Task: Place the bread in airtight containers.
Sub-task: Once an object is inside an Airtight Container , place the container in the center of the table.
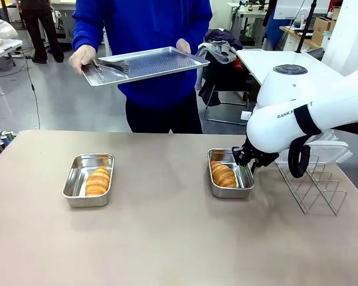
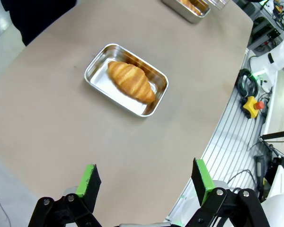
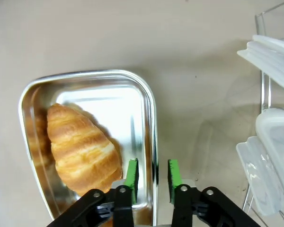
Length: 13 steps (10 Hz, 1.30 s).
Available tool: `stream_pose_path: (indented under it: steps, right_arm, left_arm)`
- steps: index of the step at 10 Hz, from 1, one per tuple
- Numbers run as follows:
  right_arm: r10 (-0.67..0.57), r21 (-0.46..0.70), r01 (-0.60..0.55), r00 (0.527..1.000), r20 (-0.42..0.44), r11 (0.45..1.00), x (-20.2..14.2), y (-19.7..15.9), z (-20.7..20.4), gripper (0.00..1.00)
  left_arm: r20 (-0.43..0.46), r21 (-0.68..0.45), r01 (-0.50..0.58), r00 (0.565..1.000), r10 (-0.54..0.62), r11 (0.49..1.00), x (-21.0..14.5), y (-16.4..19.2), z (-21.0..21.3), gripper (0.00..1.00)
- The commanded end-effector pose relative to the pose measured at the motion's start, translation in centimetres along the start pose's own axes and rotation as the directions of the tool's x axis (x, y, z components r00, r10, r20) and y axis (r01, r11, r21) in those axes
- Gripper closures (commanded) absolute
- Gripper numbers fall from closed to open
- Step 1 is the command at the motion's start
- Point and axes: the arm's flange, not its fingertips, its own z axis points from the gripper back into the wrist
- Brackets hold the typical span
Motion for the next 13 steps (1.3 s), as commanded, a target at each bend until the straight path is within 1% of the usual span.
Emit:
stream_pose_path:
  steps: [1,2,3,4,5,6,8,9,10,11,12,13]
  right_arm:
    - [-0.006,0.017,0.006,0.999,0.033,1.0,0.4,0.6,3.1,0.0]
    - [0.017,0.064,-0.023,0.996,0.09,0.998,0.5,0.8,5.9,0.0]
    - [0.066,0.125,-0.085,0.987,0.148,0.989,0.4,1.0,9.1,0.0]
    - [0.154,0.195,-0.195,0.966,0.207,0.961,0.2,1.0,12.6,0.0]
    - [0.279,0.261,-0.335,0.933,0.229,0.905,0.3,0.2,15.1,0.0]
    - [0.403,0.324,-0.461,0.885,0.232,0.826,0.6,-1.2,16.9,0.0]
    - [0.517,0.404,-0.59,0.807,0.285,0.699,1.3,-4.7,19.4,0.0]
    - [0.559,0.415,-0.646,0.763,0.324,0.641,1.3,-6.6,20.5,0.0]
    - [0.583,0.405,-0.682,0.731,0.355,0.609,0.7,-8.2,21.3,0.0]
    - [0.598,0.388,-0.708,0.706,0.379,0.59,0.1,-9.4,21.7,0.0]
    - [0.597,0.362,-0.721,0.693,0.404,0.591,-0.4,-10.2,21.9,0.0]
    - [0.607,0.342,-0.732,0.68,0.41,0.589,-1.0,-10.6,21.7,0.0]
  left_arm:
    - [-0.008,-0.003,0.011,1.0,-0.011,1.0,0.0,0.1,0.2,0.0]
    - [-0.008,-0.003,0.011,1.0,-0.011,1.0,0.0,0.1,0.2,0.0]
    - [-0.008,-0.003,0.011,1.0,-0.011,1.0,0.0,0.1,0.2,0.0]
    - [-0.008,-0.003,0.011,1.0,-0.011,1.0,0.0,0.1,0.2,0.0]
    - [-0.008,-0.003,0.011,1.0,-0.011,1.0,0.0,0.1,0.2,0.0]
    - [-0.008,-0.003,0.011,1.0,-0.011,1.0,0.0,0.1,0.2,0.0]
    - [-0.008,-0.003,0.011,1.0,-0.011,1.0,0.0,0.1,0.2,0.0]
    - [-0.008,-0.003,0.011,1.0,-0.011,1.0,0.0,0.1,0.2,0.0]
    - [-0.008,-0.003,0.011,1.0,-0.011,1.0,0.0,0.1,0.2,0.0]
    - [-0.008,-0.003,0.011,1.0,-0.011,1.0,0.0,0.1,0.2,0.0]
    - [-0.008,-0.003,0.011,1.0,-0.011,1.0,0.0,0.1,0.2,0.0]
    - [-0.008,-0.003,0.011,1.0,-0.011,1.0,0.0,0.1,0.2,0.0]
